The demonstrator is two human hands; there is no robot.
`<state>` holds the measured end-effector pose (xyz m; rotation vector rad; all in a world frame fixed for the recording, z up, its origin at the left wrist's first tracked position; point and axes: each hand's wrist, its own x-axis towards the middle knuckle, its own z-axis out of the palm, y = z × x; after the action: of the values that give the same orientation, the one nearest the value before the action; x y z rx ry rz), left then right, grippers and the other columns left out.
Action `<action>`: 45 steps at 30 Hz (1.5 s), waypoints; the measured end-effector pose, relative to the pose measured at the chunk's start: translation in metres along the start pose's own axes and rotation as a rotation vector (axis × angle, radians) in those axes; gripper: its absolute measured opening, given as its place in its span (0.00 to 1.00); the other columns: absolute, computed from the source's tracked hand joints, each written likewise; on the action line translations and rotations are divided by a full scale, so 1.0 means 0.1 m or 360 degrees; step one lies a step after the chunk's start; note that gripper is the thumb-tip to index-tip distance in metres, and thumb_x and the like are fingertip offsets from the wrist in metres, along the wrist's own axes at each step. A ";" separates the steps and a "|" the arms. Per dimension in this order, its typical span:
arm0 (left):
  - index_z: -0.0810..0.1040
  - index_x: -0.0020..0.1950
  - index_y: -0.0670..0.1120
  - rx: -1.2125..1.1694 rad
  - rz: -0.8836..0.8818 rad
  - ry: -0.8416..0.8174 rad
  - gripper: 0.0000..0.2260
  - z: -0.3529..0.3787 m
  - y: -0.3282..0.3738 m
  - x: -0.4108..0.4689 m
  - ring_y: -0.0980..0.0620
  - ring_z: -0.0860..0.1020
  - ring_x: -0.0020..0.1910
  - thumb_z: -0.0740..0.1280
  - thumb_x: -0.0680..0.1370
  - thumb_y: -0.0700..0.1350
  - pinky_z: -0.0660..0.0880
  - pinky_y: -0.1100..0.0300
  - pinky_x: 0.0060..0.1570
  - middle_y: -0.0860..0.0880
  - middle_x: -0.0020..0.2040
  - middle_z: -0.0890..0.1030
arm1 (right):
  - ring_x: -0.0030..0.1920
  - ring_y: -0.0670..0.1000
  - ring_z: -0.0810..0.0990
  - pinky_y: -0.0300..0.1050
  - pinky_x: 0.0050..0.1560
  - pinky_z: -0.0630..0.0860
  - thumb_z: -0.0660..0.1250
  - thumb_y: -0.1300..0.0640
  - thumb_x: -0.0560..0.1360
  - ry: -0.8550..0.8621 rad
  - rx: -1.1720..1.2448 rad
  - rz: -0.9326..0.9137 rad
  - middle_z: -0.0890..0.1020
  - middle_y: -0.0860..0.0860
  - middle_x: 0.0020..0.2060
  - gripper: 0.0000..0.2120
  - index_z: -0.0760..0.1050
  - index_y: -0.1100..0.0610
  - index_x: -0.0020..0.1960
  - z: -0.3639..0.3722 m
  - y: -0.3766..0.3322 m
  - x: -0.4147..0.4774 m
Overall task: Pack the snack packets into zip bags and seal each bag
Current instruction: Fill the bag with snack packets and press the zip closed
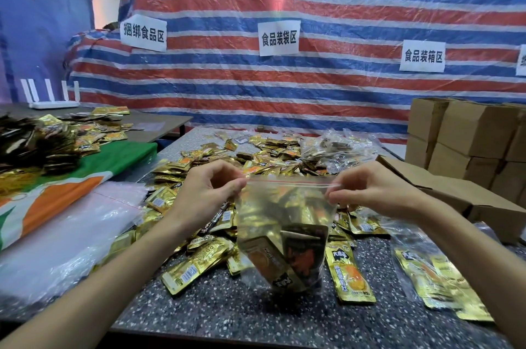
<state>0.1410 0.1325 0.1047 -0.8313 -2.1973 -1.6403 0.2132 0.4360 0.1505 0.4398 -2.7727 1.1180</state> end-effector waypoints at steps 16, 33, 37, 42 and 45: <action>0.82 0.41 0.46 0.0038 0.0004 -0.0058 0.06 -0.04 0.04 -0.02 0.54 0.79 0.37 0.72 0.77 0.38 0.77 0.60 0.38 0.47 0.37 0.82 | 0.38 0.47 0.80 0.40 0.39 0.75 0.68 0.55 0.79 0.0245 -0.0234 -0.0128 0.84 0.49 0.37 0.08 0.83 0.52 0.43 0.13 0.01 0.00; 0.83 0.45 0.44 0.0137 0.0279 -0.0087 0.02 0.01 0.15 -0.11 0.47 0.80 0.39 0.73 0.76 0.38 0.77 0.51 0.41 0.48 0.38 0.82 | 0.50 0.46 0.81 0.55 0.57 0.77 0.72 0.47 0.75 0.0188 -0.0554 -0.0420 0.84 0.42 0.45 0.06 0.84 0.48 0.47 0.74 -0.78 0.45; 0.83 0.45 0.44 0.0150 0.0286 -0.0094 0.01 0.01 0.15 -0.11 0.47 0.80 0.40 0.73 0.76 0.39 0.77 0.53 0.40 0.48 0.39 0.82 | 0.47 0.45 0.81 0.54 0.52 0.79 0.72 0.51 0.76 0.0197 -0.0613 -0.0459 0.84 0.42 0.43 0.04 0.85 0.49 0.47 0.71 -0.79 0.46; 0.82 0.43 0.42 0.0107 0.0257 -0.0023 0.03 0.05 0.16 -0.12 0.47 0.78 0.39 0.73 0.76 0.37 0.75 0.54 0.40 0.46 0.38 0.82 | 0.46 0.44 0.75 0.50 0.53 0.72 0.69 0.48 0.78 0.0318 -0.0906 -0.0621 0.77 0.38 0.41 0.05 0.83 0.47 0.47 0.73 -0.72 0.45; 0.81 0.42 0.42 0.0064 0.0230 0.0009 0.04 0.10 0.18 -0.13 0.45 0.78 0.38 0.73 0.76 0.37 0.75 0.50 0.40 0.45 0.37 0.81 | 0.45 0.41 0.71 0.47 0.48 0.65 0.69 0.49 0.78 0.0374 -0.0987 -0.0690 0.75 0.37 0.41 0.04 0.81 0.48 0.48 0.71 -0.65 0.40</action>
<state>0.1636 0.1418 0.1088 -0.9490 -2.1060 -1.5239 0.1948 0.3331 0.1507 0.7152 -2.4617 0.1821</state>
